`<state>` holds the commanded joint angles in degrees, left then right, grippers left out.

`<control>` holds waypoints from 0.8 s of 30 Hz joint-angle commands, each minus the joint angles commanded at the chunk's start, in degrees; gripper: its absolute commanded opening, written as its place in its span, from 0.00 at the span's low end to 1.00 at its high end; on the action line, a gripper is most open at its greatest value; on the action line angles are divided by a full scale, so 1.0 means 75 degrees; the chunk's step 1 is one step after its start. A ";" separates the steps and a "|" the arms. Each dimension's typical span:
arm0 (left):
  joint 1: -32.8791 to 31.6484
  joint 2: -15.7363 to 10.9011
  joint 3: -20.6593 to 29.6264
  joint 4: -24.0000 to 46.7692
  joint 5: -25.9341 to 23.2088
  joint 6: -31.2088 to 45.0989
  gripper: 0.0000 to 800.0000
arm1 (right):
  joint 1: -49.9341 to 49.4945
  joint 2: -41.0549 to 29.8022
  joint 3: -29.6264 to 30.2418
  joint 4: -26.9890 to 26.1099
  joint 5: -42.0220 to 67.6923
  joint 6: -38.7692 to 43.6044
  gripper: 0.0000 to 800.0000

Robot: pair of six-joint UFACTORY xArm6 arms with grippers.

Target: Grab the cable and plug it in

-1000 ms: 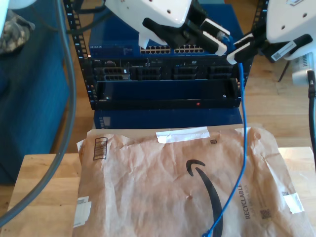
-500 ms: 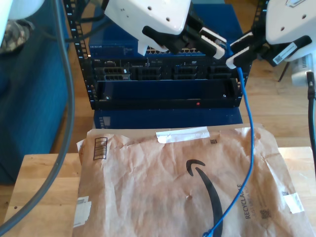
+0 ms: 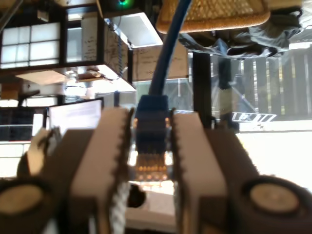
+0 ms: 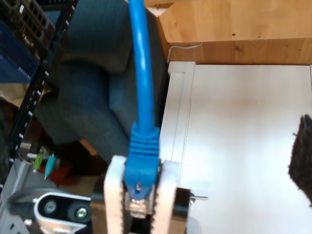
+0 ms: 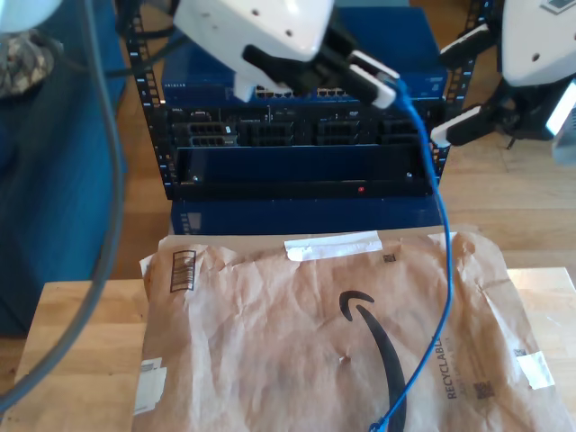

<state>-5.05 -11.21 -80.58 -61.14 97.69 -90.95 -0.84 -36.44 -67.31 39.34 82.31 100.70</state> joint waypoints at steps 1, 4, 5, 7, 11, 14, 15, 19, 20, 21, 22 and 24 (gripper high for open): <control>0.0012 0.0012 0.0000 -0.0023 0.0141 -0.0176 0.00 | 0.0000 0.0000 -0.0012 0.0012 -0.0012 -0.0117 1.00; 0.0035 0.0070 0.0000 -0.0258 0.0399 -0.0832 0.00 | 0.0012 0.0000 -0.0023 0.0035 -0.0023 -0.0516 1.00; 0.0059 0.0094 0.0000 -0.0328 0.0527 -0.0985 0.01 | 0.0012 0.0000 -0.0023 0.0035 -0.0012 -0.0610 1.00; 0.0293 0.0223 0.0000 -0.0399 0.0656 -0.1242 0.01 | 0.0012 0.0000 -0.0035 0.0035 0.0070 -0.0633 1.00; 0.0598 0.0481 -0.0023 -0.0715 0.0821 -0.1629 0.01 | 0.0070 -0.0281 -0.0059 0.0035 0.0012 -0.0633 1.00; 0.0844 0.0703 -0.0023 -0.1114 0.1032 -0.1805 0.01 | 0.0070 -0.0399 -0.0059 0.0047 -0.0188 -0.0785 1.00; 0.0856 0.0762 -0.0023 -0.1242 0.1172 -0.1887 0.01 | 0.0070 -0.0469 -0.0059 0.0047 -0.0340 -0.0914 1.00; 0.1020 0.0938 -0.0035 -0.1465 0.1547 -0.2110 0.02 | 0.0117 -0.0985 0.0188 0.0035 -0.0949 -0.1278 1.00; 0.1020 0.0949 -0.0035 -0.1536 0.1559 -0.2110 0.02 | 0.0152 -0.1067 0.0234 0.0047 -0.0985 -0.1336 1.00; 0.1032 0.0973 -0.0035 -0.1629 0.1618 -0.2110 0.02 | 0.0211 -0.1078 0.0246 0.0047 -0.0996 -0.1407 1.00; 0.1055 0.1008 -0.0035 -0.1735 0.1711 -0.2110 0.02 | 0.0281 -0.1090 0.0246 0.0047 -0.1008 -0.1442 1.00; 0.1114 0.1102 -0.0035 -0.1993 0.1922 -0.2110 0.02 | 0.0375 -0.1137 0.0293 0.0035 -0.1196 -0.1453 1.00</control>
<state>3.30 -2.95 -80.85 -76.09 112.11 -106.77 1.98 -44.97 -65.11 39.60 73.34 89.80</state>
